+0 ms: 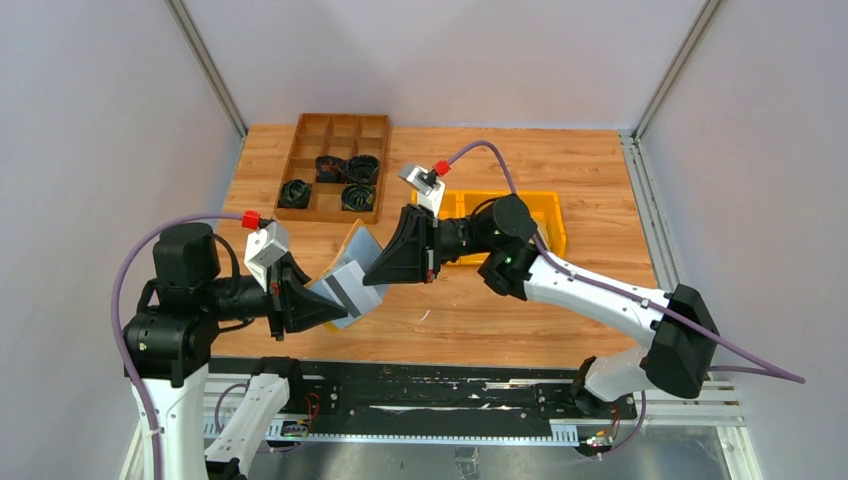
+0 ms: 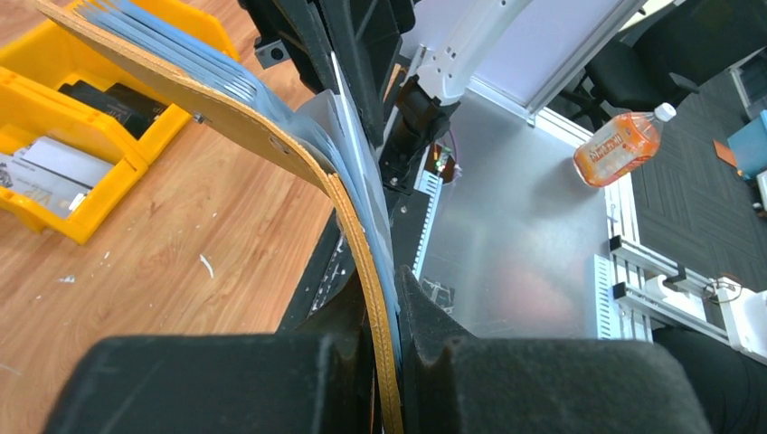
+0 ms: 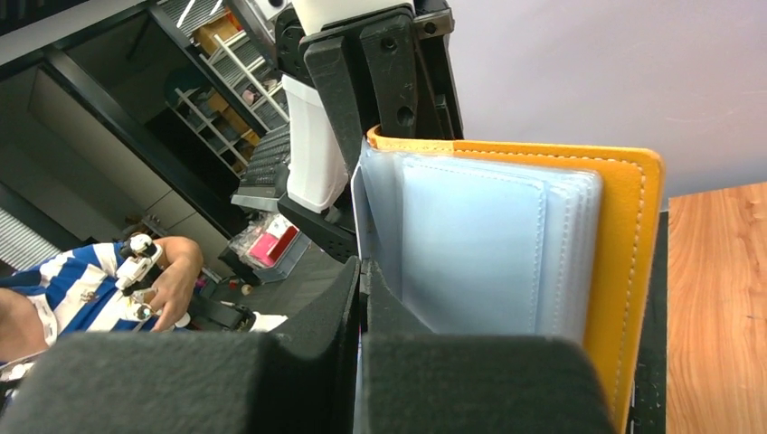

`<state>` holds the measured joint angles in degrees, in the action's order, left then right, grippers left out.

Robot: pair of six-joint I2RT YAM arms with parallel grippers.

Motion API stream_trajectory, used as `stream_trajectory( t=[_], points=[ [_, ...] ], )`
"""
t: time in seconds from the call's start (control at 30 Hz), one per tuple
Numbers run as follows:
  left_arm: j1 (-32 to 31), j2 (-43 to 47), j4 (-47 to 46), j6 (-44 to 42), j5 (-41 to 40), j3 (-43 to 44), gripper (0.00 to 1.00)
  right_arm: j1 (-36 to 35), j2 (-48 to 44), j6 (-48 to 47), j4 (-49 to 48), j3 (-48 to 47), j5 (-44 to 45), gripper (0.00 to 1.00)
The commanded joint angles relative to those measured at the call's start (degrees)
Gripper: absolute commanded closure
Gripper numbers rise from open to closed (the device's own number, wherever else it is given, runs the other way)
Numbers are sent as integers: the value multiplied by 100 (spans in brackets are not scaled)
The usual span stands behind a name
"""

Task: Take the credit cards out of the card holder
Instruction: Remove the credit card from the card holder, then place the credit card in the storage box.

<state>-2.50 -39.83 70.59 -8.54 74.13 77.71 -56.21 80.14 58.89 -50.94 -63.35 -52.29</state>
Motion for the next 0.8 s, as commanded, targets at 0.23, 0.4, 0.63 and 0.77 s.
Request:
stream_trajectory(
  t=[0.23,0.4,0.63,0.77],
  points=[
    [-23,34,-62,-339,-869,38,100,1623,-841,84,761,569,307,100],
    [-23,91,-62,-577,-1021,-104,100,2596,-1079,-782,2522,815,845,100],
    [-22,310,-67,-1009,-1170,-313,100,2982,-283,-2204,4367,648,2788,100],
    [-28,246,-41,-1039,-1261,-426,100,2931,858,-2278,4395,192,3064,100]
  ],
)
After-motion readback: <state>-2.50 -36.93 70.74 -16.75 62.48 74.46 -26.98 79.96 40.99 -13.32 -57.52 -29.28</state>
